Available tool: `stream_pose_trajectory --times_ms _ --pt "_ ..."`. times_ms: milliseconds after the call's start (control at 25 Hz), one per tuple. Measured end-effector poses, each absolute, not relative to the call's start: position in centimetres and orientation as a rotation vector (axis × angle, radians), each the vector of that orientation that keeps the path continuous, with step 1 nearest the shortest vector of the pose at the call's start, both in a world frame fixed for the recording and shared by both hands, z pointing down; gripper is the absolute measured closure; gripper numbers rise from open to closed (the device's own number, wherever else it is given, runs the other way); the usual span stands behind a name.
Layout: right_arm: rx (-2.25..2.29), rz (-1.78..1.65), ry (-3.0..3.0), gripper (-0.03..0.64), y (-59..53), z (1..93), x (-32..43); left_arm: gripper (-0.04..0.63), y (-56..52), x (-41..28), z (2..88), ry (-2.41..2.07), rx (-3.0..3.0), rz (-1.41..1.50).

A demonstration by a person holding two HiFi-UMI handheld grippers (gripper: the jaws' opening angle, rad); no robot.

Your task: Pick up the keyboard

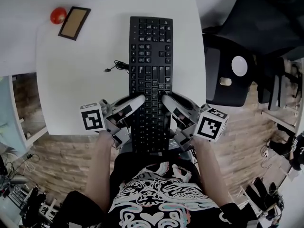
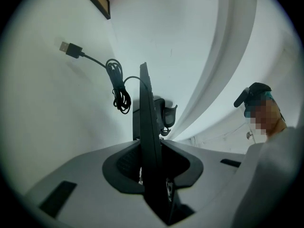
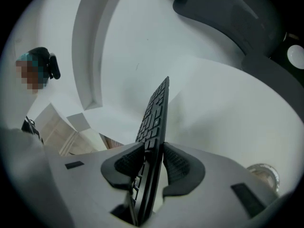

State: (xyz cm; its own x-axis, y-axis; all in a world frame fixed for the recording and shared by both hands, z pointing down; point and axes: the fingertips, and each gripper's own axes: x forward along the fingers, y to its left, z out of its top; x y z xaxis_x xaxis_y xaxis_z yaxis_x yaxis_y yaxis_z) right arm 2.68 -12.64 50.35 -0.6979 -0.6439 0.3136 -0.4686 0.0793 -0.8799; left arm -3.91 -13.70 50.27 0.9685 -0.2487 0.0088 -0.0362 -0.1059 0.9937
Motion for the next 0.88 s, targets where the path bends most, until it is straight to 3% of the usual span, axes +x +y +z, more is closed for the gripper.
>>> stream_pose_trajectory --times_ms 880 --pt "-1.165 -1.697 2.226 0.477 -12.14 49.57 2.65 0.495 -13.45 -3.80 49.80 -0.268 1.618 -0.196"
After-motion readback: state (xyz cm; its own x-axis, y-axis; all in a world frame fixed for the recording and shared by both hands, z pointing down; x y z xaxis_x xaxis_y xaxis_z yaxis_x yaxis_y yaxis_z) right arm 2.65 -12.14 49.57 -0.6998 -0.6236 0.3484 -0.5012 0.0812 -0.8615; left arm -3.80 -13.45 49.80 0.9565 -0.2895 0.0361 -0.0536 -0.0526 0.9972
